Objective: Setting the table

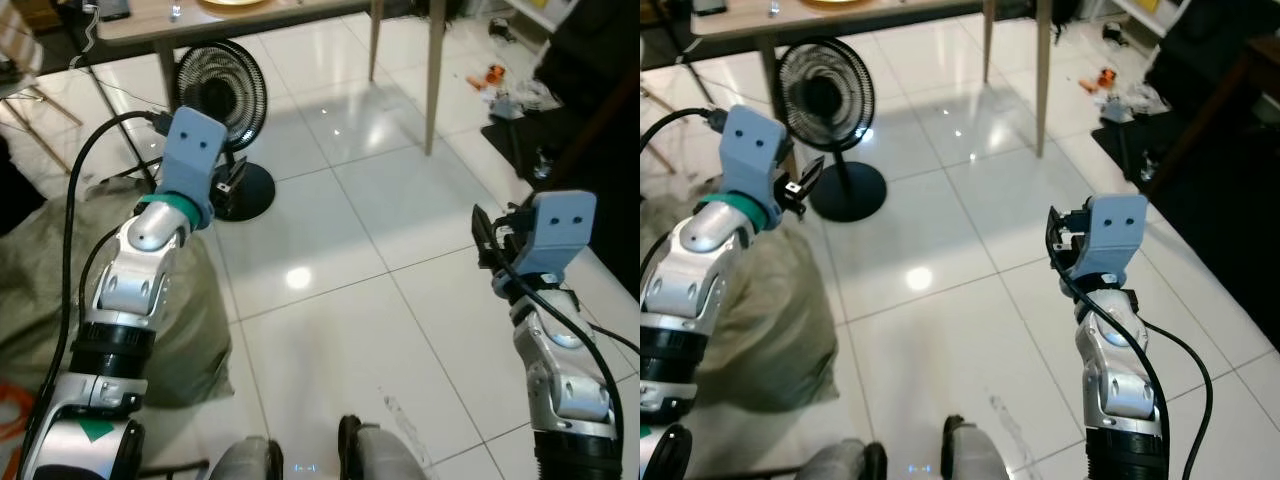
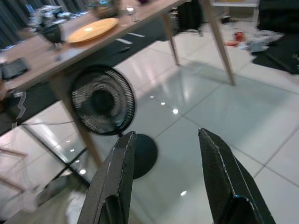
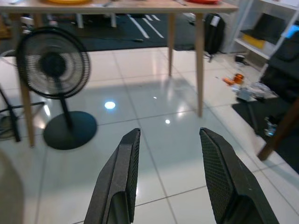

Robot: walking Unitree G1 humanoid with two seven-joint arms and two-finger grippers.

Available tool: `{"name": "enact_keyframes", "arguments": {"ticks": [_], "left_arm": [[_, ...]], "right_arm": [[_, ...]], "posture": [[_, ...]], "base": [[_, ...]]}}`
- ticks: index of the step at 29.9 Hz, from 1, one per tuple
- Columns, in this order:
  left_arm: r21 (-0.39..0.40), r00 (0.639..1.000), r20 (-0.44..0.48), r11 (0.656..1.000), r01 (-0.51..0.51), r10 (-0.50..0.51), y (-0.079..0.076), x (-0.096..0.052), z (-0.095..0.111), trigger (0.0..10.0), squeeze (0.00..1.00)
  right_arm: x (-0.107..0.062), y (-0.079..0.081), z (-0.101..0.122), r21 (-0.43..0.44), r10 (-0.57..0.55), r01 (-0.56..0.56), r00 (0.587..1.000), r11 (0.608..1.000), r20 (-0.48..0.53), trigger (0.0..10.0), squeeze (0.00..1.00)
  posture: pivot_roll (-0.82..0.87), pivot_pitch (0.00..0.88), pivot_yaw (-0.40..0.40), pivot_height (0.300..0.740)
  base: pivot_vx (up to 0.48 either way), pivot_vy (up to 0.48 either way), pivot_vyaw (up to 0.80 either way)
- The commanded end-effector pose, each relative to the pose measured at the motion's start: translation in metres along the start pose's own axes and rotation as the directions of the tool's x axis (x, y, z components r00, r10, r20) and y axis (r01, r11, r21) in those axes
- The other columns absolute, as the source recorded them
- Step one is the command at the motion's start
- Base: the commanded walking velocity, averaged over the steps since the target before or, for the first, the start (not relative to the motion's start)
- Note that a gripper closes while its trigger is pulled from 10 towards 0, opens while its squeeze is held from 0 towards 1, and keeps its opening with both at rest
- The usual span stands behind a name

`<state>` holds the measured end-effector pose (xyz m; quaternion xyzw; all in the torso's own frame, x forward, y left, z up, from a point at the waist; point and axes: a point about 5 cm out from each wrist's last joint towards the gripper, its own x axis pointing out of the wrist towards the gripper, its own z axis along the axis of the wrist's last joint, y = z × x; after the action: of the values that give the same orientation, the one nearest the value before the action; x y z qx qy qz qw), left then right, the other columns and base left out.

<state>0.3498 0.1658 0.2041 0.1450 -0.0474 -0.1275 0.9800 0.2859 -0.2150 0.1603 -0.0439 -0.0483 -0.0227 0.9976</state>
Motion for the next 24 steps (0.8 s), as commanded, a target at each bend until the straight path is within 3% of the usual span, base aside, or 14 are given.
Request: {"name": "enact_keyframes", "arguments": {"ticks": [1,7,10,24], "left_arm": [[-0.007,1.0,-0.016,1.0,0.007,-0.007,-0.002,-0.0005,-0.0038,10.0,0.0],[-0.034,1.0,-0.017,0.999,0.013,-0.014,-0.0043,0.0001,-0.0037,10.0,0.0],[-0.065,1.0,-0.011,0.998,0.026,-0.027,-0.0072,0.0012,-0.001,10.0,0.0],[-0.069,1.0,-0.021,0.997,0.019,-0.02,-0.0069,0.0036,-0.0009,10.0,0.0]], "right_arm": [[-0.0014,-0.001,-0.0006,0.007,-0.006,0.006,1.0,1.0,-0.006,10.0,0.0],[-0.0015,-0.0012,-0.0008,0.009,-0.006,0.006,1.0,1.0,-0.008,10.0,0.0],[-0.0014,-0.0017,-0.0004,0.021,-0.005,0.005,1.0,1.0,-0.01,10.0,0.0],[-0.0015,-0.0032,-0.0003,0.026,-0.013,0.013,1.0,1.0,-0.013,10.0,0.0]], "posture": [[-0.01,0.026,0.093,0.74],[-0.01,0.026,0.093,0.74],[-0.01,0.03,0.092,0.74],[-0.01,0.033,0.093,0.74]], "base": [[0.0,0.0,0.0],[0.0,0.0,0.0],[0.0,0.0,-0.8],[0.0,0.0,-0.8]]}}
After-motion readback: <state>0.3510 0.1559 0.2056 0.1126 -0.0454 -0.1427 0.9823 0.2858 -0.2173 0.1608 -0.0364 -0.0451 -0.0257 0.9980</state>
